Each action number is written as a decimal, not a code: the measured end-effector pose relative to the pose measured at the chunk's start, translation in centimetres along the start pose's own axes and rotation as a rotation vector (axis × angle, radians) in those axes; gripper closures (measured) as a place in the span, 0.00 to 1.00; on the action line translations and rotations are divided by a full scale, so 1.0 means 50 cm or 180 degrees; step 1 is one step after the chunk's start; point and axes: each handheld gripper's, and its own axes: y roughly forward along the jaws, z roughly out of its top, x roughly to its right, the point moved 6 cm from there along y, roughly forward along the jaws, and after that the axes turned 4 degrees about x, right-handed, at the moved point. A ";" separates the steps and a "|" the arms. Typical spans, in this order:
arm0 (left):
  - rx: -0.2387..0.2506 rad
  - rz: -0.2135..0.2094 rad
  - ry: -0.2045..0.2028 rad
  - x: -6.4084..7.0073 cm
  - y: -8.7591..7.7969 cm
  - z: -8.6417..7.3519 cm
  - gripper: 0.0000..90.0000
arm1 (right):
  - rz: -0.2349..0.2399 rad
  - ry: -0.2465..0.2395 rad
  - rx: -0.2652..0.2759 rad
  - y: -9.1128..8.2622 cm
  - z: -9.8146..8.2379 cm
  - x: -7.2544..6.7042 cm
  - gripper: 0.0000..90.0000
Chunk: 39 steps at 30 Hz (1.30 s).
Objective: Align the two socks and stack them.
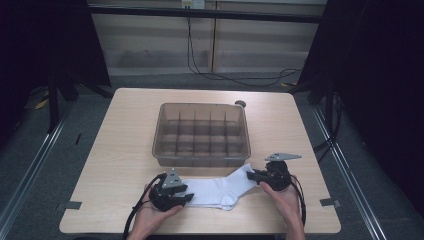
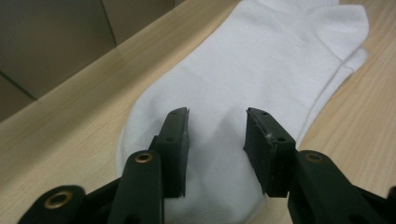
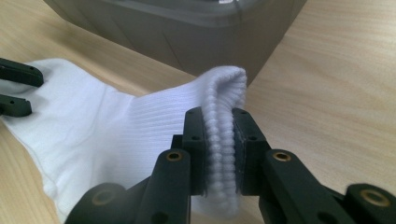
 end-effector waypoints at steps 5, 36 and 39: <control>-0.0028 -0.0009 0.0035 0.006 0.001 0.001 0.66 | 0.0013 -0.0041 0.0112 -0.017 0.015 -0.010 0.87; -0.0146 -0.0182 0.0217 0.083 0.042 0.033 0.62 | 0.0348 -0.0377 0.0058 -0.021 0.062 -0.117 0.86; -0.0126 -0.0294 0.0190 0.081 0.029 0.034 0.61 | 0.0379 -0.0419 0.0017 -0.013 0.061 -0.127 0.86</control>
